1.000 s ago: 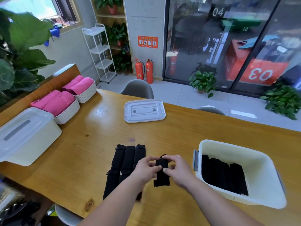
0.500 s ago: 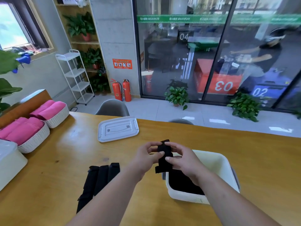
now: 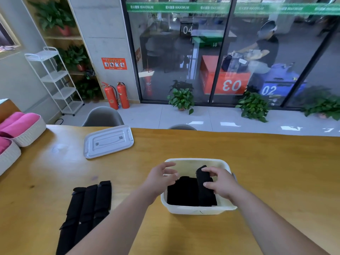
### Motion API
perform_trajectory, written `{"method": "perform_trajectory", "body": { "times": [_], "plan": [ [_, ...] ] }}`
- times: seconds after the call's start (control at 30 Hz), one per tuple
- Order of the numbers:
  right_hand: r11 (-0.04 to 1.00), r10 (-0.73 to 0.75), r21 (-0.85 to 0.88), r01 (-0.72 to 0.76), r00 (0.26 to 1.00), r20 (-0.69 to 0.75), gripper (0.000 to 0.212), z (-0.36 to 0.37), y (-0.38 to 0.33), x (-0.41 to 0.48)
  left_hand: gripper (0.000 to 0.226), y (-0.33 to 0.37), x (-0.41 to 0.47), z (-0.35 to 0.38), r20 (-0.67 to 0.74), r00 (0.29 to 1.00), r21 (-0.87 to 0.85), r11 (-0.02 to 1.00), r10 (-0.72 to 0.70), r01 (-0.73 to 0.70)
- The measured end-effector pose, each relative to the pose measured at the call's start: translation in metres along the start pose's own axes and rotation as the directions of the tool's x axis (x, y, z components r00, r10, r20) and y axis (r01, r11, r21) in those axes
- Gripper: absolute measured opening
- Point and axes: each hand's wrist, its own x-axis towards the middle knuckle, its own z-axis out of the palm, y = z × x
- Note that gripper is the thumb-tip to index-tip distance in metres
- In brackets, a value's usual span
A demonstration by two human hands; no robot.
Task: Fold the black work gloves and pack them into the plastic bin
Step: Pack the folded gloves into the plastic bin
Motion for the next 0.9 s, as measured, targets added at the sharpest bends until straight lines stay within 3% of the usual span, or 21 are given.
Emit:
{"method": "perform_trajectory", "body": {
  "times": [0.2, 0.43, 0.6, 0.9],
  "plan": [
    [0.987, 0.098, 0.125, -0.099, 0.995, 0.013, 0.072, 0.017, 0.021, 0.015, 0.043, -0.001, 0.0, 0.0, -0.02, 0.999, 0.022, 0.999, -0.032, 0.032],
    [0.976, 0.104, -0.196, -0.094, 0.994, 0.041, 0.104, 0.019, 0.026, 0.03, 0.043, -0.003, 0.003, -0.001, -0.026, 0.998, 0.022, 0.999, -0.05, 0.05],
    [0.967, 0.094, -0.244, -0.067, 0.991, 0.097, 0.106, 0.025, 0.026, 0.038, 0.041, 0.001, 0.005, 0.001, -0.016, 0.998, 0.047, 0.997, -0.057, 0.058],
    [0.985, 0.099, -0.151, -0.084, 0.991, 0.095, 0.095, 0.044, 0.039, 0.053, 0.044, -0.003, 0.007, -0.001, -0.013, 0.998, 0.018, 0.998, -0.064, 0.064]
  ]
}}
